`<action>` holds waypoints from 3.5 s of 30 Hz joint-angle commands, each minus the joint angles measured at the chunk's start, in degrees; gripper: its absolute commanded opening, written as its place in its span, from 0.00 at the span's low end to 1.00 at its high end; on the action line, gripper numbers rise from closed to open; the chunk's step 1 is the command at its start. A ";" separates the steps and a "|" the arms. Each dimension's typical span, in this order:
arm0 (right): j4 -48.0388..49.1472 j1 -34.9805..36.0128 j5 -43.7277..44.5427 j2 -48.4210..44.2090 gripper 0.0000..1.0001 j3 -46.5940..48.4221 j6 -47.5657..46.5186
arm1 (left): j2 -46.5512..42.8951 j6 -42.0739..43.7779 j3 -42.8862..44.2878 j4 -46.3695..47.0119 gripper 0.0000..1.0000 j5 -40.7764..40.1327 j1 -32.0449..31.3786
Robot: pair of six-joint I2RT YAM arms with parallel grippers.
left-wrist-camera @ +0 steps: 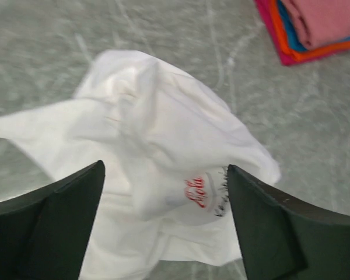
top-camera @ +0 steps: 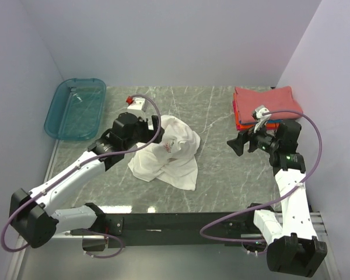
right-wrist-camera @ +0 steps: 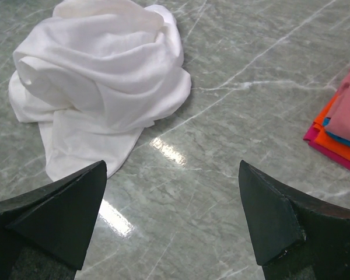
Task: Fold and stack the t-shirts
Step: Move the tshirt to the center of the board, then flatten the tshirt out
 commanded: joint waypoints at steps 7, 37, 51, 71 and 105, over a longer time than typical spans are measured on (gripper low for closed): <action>1.49 -0.26 -9.24 0.10 1.00 -2.00 -3.29 | -6.68 10.20 6.44 -9.69 0.96 -14.44 0.12; 3.33 42.70 13.84 17.85 0.93 -7.36 -18.40 | -15.65 10.56 -6.05 -8.98 0.95 -23.49 0.83; 4.39 58.62 29.69 28.48 0.85 -6.49 -23.24 | -16.79 10.39 -6.40 -8.72 0.95 -23.32 1.35; 1.14 61.70 31.62 33.41 0.40 -5.87 -25.70 | -17.50 10.39 -6.66 -8.81 0.94 -22.70 1.44; -16.18 31.20 36.28 2.39 0.00 -22.83 -44.51 | 12.38 -20.99 -6.67 12.19 0.83 26.78 0.83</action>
